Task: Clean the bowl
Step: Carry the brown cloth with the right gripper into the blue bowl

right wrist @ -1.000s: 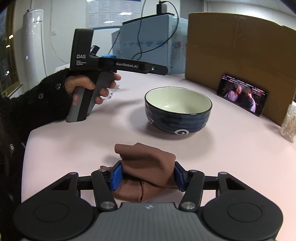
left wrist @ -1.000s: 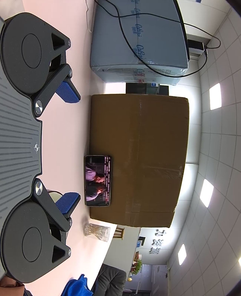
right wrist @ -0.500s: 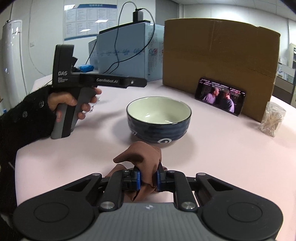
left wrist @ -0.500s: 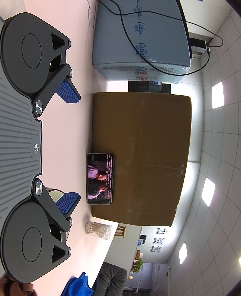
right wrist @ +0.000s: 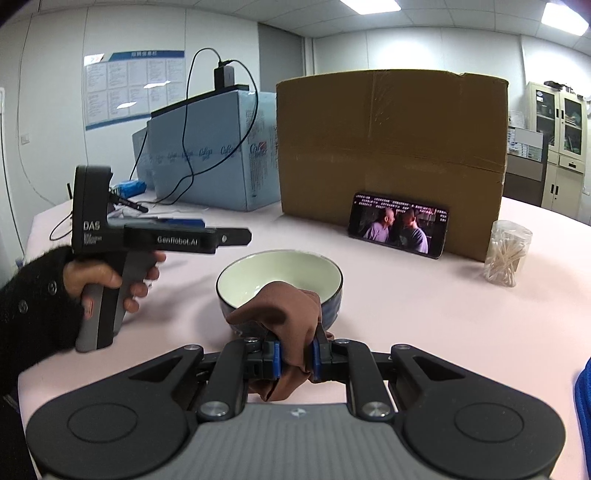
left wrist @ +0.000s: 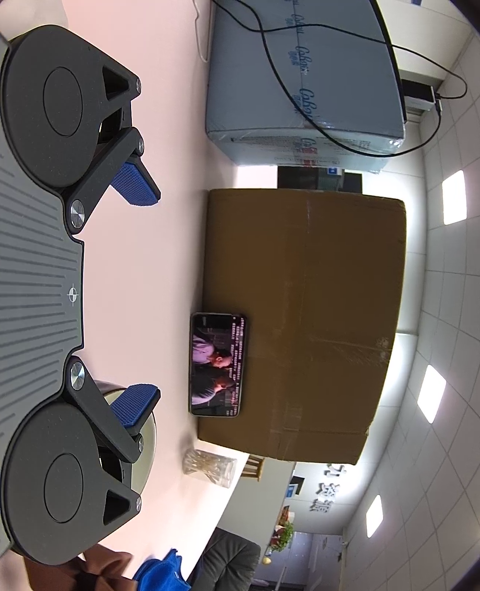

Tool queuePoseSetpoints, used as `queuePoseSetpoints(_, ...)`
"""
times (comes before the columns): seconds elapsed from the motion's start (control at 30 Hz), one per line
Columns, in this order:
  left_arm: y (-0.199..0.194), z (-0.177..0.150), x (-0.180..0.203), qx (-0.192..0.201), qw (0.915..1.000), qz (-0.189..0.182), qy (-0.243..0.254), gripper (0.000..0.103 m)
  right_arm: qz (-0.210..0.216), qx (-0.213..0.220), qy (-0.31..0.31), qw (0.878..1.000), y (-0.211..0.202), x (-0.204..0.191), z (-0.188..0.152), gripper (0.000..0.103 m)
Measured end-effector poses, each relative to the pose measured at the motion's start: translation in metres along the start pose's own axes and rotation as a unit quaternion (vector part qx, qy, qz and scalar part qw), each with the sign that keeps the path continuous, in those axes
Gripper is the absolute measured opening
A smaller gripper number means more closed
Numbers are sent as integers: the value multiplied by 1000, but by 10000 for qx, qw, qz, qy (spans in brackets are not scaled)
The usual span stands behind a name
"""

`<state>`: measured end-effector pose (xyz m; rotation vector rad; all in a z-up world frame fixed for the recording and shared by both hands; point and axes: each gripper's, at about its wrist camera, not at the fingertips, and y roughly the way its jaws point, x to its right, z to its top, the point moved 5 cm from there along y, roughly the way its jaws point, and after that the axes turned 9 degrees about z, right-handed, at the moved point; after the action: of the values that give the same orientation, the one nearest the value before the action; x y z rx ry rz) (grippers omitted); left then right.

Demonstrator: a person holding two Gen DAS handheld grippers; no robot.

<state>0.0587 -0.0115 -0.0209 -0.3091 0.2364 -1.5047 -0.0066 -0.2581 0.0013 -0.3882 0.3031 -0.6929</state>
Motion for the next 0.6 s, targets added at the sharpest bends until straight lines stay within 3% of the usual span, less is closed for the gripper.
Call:
queuePoseSetpoints(0.33, 9, -3, -5, -285, 9995, 56, -107, 103, -95, 610, 312, 9976, -2, 4, 33, 17)
queuePoseSetpoints(0.6, 20, -10, -5, -741, 9972, -42, -111, 103, -332, 494, 265, 9979, 25, 10, 45, 17)
